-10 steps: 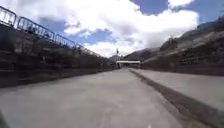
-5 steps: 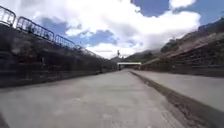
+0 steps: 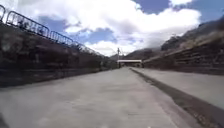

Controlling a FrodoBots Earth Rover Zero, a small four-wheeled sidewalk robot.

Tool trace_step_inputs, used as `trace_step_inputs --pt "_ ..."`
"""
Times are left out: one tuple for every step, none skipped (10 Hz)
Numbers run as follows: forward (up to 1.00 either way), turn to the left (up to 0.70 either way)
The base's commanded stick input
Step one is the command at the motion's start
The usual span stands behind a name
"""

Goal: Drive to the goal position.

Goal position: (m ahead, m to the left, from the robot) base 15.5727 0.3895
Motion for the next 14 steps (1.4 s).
trace_step_inputs --pt "0.70 0.00" --pt "0.70 0.00" --pt "0.70 0.00" --pt "0.70 0.00" --pt "0.70 0.00" --pt "0.70 0.00" --pt "0.70 0.00" --pt "0.70 0.00" --pt "0.70 0.00" --pt "0.70 0.00" --pt "0.70 0.00" --pt "0.70 0.00" --pt "0.70 0.00" --pt "0.70 0.00"
